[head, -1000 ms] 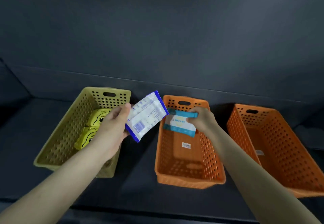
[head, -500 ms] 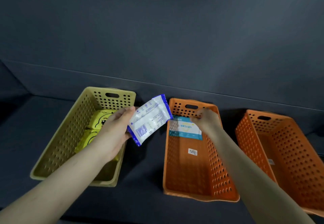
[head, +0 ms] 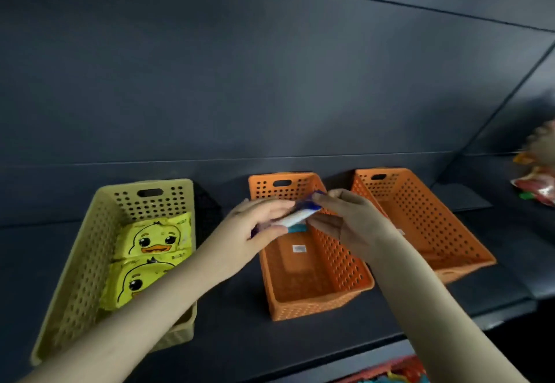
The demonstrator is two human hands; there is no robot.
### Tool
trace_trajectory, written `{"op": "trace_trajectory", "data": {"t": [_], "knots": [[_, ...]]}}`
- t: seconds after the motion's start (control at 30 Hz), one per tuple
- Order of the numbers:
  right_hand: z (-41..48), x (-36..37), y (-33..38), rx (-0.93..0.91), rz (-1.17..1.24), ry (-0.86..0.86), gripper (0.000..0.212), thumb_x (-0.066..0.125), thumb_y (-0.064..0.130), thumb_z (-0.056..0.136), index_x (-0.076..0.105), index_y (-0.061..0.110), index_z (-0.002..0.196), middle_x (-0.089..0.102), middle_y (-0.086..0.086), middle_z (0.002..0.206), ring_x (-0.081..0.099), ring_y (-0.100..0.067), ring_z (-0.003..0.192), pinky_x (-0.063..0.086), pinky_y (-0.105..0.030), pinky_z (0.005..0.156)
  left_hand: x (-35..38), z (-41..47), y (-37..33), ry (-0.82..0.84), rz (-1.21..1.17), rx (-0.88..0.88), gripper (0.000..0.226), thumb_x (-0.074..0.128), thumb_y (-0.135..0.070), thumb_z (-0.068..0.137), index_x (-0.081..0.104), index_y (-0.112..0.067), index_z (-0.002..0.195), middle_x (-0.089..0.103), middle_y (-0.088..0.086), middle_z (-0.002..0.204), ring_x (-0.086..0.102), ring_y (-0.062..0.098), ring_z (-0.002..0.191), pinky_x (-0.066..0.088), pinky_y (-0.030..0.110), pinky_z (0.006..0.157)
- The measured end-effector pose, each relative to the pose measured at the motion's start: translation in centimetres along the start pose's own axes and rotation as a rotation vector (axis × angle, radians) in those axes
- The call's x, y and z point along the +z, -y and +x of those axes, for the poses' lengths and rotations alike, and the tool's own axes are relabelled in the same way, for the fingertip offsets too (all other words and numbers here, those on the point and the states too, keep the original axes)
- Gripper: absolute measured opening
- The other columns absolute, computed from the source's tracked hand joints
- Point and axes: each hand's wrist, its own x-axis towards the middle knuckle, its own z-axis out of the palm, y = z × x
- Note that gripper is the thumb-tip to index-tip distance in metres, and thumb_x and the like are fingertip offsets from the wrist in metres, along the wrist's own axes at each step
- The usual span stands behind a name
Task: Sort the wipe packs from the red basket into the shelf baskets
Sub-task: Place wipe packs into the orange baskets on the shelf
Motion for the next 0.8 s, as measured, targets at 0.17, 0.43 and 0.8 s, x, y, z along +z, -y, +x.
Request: {"op": "trace_trajectory", "data": {"t": [0.17, 0.43, 0.8], "knots": [[-2.4, -3.3, -1.7, -0.19, 0.11, -0.047, 0.021, 0.067, -0.001, 0.079, 0.051, 0.012, 0.081, 0.067, -0.017, 0.117, 0.068, -0.033, 0.106, 0.061, -0.032, 0.067, 0.9, 1.7, 0.2, -0.043, -0.238, -0.197, 0.056, 0.053, -0.053, 0.088, 0.035, -0.051, 0.142, 0.037, -0.036, 0.138, 0.036, -0.019, 0.124, 0.035, 0.002, 0.094], [-3.0, -9.1, -2.1, -0.238, 0.306, -0.185, 0.049, 0.074, 0.005, 0.076, 0.058, 0.017, 0.121, 0.071, -0.012, 0.113, 0.069, -0.031, 0.106, 0.059, -0.035, 0.07, 5.8, 6.7, -0.2, 0.002, -0.625, -0.426, 0.03, 0.067, -0.015, 0.089, 0.06, -0.027, 0.116, 0.071, 0.001, 0.112, 0.071, 0.015, 0.098, 0.06, 0.035, 0.071], [1.0, -18.0, 2.4, -0.124, -0.061, -0.334, 0.04, 0.078, 0.025, 0.069, 0.065, 0.018, 0.107, 0.076, -0.005, 0.097, 0.074, -0.023, 0.089, 0.061, -0.036, 0.074, 14.0, 14.6, -1.5, -0.021, -0.62, -0.425, 0.039, 0.066, -0.01, 0.09, 0.055, -0.031, 0.121, 0.072, -0.002, 0.109, 0.071, 0.014, 0.098, 0.06, 0.033, 0.072]]}}
